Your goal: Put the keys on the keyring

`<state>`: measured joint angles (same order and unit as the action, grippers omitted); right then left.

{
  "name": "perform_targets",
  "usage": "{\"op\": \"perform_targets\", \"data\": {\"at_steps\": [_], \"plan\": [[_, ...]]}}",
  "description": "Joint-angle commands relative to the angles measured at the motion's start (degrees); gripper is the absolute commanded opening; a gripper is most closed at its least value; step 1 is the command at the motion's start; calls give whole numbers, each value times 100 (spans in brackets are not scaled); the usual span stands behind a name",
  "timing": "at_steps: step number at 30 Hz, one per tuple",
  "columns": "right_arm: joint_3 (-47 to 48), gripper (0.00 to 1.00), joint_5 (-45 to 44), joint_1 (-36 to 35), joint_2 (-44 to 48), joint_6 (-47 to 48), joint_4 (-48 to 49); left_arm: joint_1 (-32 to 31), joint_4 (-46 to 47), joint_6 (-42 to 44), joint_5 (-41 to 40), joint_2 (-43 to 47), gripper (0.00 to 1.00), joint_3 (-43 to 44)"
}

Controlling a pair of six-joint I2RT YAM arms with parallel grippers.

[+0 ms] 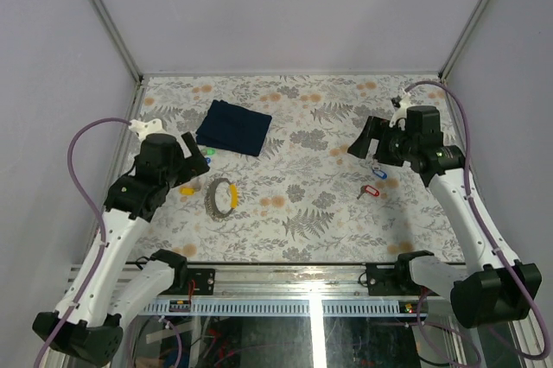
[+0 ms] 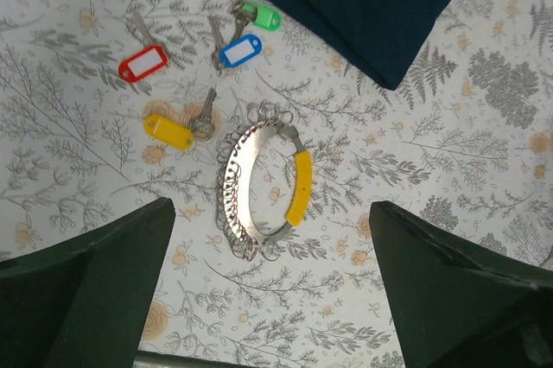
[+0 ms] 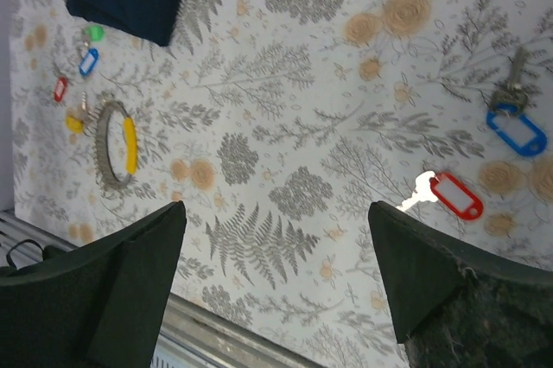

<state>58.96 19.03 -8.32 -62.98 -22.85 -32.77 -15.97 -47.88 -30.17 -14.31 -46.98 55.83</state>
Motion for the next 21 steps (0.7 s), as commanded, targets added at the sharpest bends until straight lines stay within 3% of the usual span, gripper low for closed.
{"op": "perform_targets", "data": {"at_steps": [1,6,14,21], "plan": [[-200,92,337,-218,-33,-511,952,40,307,-600,-2,-198,100,-290],[-640,82,163,-732,-112,-703,1469,-221,669,-563,319,-767,98,-536],[-942,70,129,-888,-243,-414,1679,-1498,1531,-1116,37,-1876,90,-856],[-1135,68,252,-885,-320,-301,1782,-1849,1588,-1024,-384,-3045,88,-798]]}}
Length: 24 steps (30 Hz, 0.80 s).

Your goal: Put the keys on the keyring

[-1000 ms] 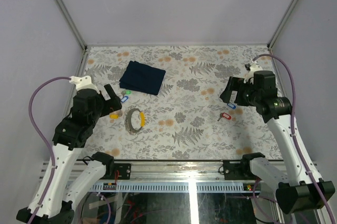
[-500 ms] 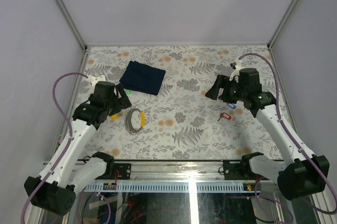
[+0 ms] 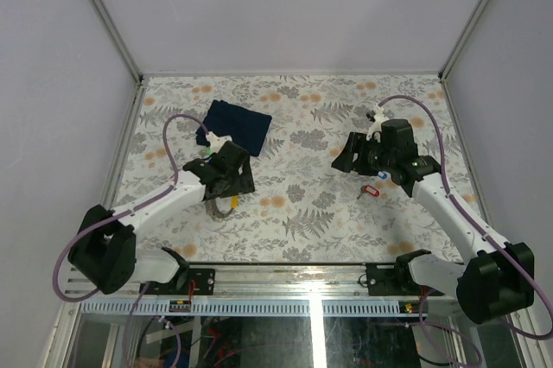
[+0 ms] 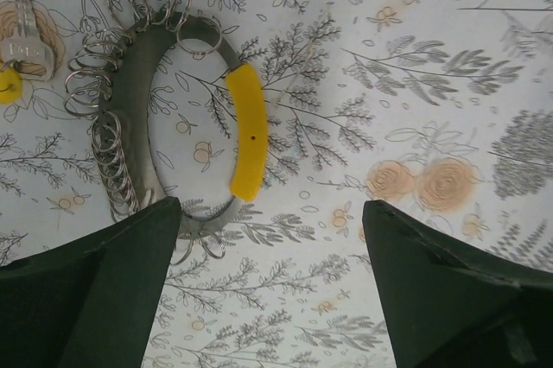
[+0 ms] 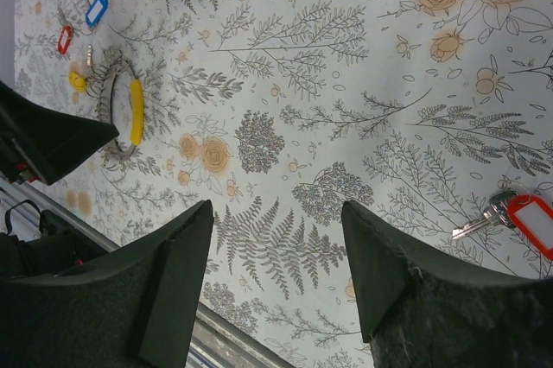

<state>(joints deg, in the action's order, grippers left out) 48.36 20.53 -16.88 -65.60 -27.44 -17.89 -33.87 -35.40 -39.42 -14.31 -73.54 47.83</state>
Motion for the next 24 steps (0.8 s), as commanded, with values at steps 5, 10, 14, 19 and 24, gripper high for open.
{"op": "perform_targets", "data": {"at_steps": [5,10,14,19,24], "plan": [[-170,68,175,-30,-58,204,298,-55,732,-86,-197,-722,88,-249],[-195,68,302,-34,-91,223,339,-59,1338,79,189,-956,88,-416],[-185,67,303,-33,-102,258,322,-59,1509,125,268,-1190,88,-468],[-187,67,340,-34,-117,283,325,-58,1646,153,396,-1339,88,-527],[-147,67,389,-34,-137,307,310,-66,1755,162,571,-1451,88,-555]]}}
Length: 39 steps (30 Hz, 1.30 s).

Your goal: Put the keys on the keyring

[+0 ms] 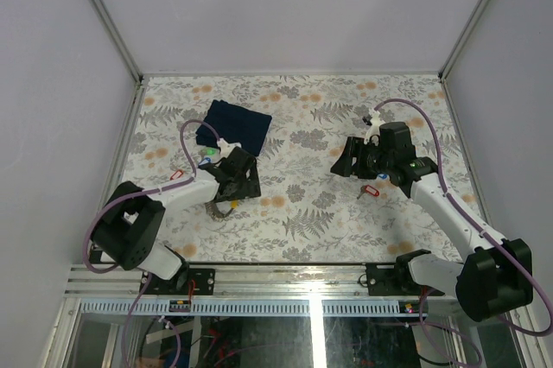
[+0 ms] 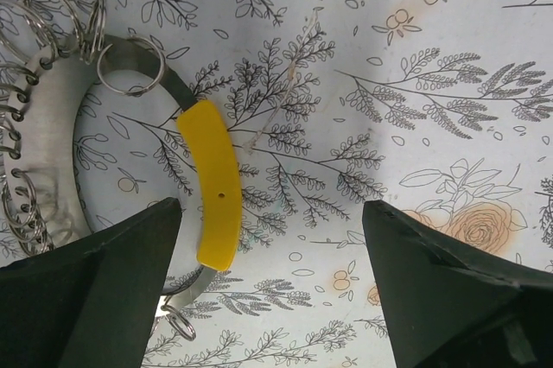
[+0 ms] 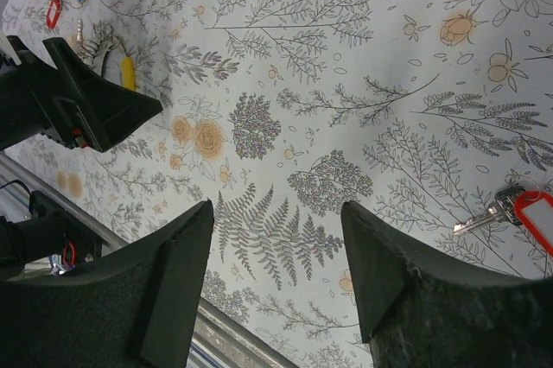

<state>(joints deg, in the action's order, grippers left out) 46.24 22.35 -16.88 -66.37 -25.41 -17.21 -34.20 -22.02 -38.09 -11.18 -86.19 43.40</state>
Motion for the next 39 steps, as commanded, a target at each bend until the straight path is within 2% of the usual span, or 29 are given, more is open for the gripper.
{"op": "perform_targets", "data": {"at_steps": [1,9,14,18,24,27,32,39], "plan": [[69,67,209,-32,-54,106,242,-30,444,34,305,-186,88,-118],[36,67,210,-29,10,120,273,-595,539,27,445,-276,88,231],[-28,67,185,-32,15,133,271,-1240,646,51,484,-595,87,790],[-124,67,78,-34,89,169,229,-1373,605,242,357,-464,88,1207],[-338,66,-142,-33,309,192,246,-1226,303,775,4,296,89,1512],[-287,64,-237,-131,290,181,192,-772,143,918,111,721,89,1442],[-129,62,-757,-982,46,23,135,42,-182,1232,200,1498,89,1204],[251,55,-921,-2016,-852,-548,918,119,-779,1345,-226,2047,89,1503]]}}
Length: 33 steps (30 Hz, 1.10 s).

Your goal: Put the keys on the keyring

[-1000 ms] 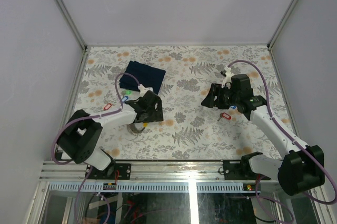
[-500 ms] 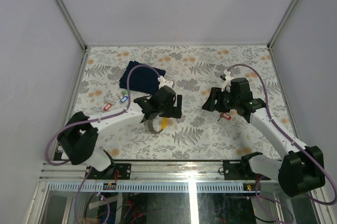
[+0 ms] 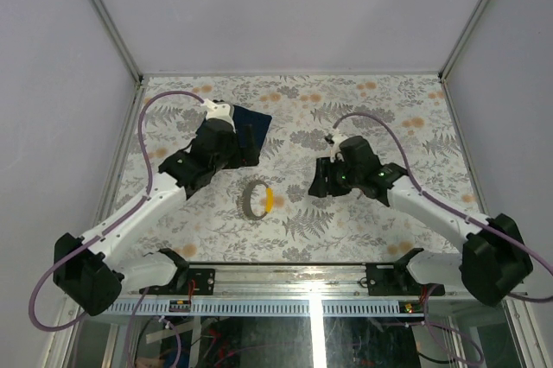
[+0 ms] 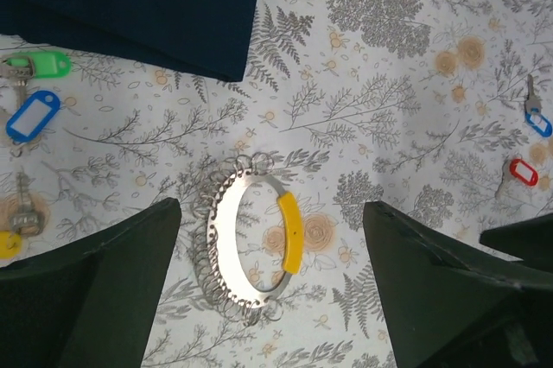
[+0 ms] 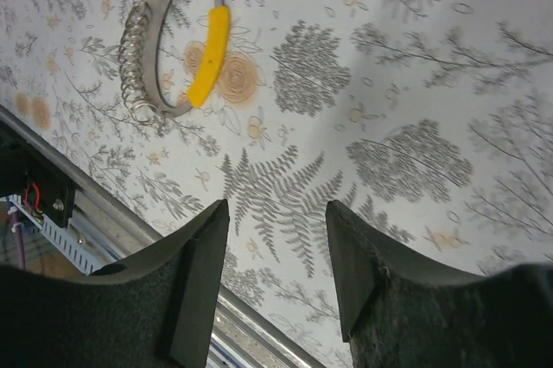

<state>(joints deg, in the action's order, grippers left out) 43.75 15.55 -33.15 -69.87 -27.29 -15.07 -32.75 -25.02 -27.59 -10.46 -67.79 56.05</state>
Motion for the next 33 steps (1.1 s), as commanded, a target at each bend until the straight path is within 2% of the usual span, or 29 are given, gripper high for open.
{"op": "perform_targets", "data": {"at_steps": [1,7,11,19,23,33], "plan": [[588,54,-203,-451,-681,-453,859,-21,-523,377,-433,291,89,269],[1035,47,185,-556,-1751,-1279,1717,-21,-660,599,-1221,596,90,153],[1199,45,207,-587,-2329,-1821,2283,23,-627,569,-1009,708,89,20],[2077,40,273,-627,-3550,-2175,2340,210,-764,559,-1311,662,90,-39],[2390,36,219,-632,-4006,-2306,2295,442,-781,581,-1163,568,90,2],[2788,33,284,-632,-4650,-2503,2157,803,-685,632,-809,648,90,-63]]}}
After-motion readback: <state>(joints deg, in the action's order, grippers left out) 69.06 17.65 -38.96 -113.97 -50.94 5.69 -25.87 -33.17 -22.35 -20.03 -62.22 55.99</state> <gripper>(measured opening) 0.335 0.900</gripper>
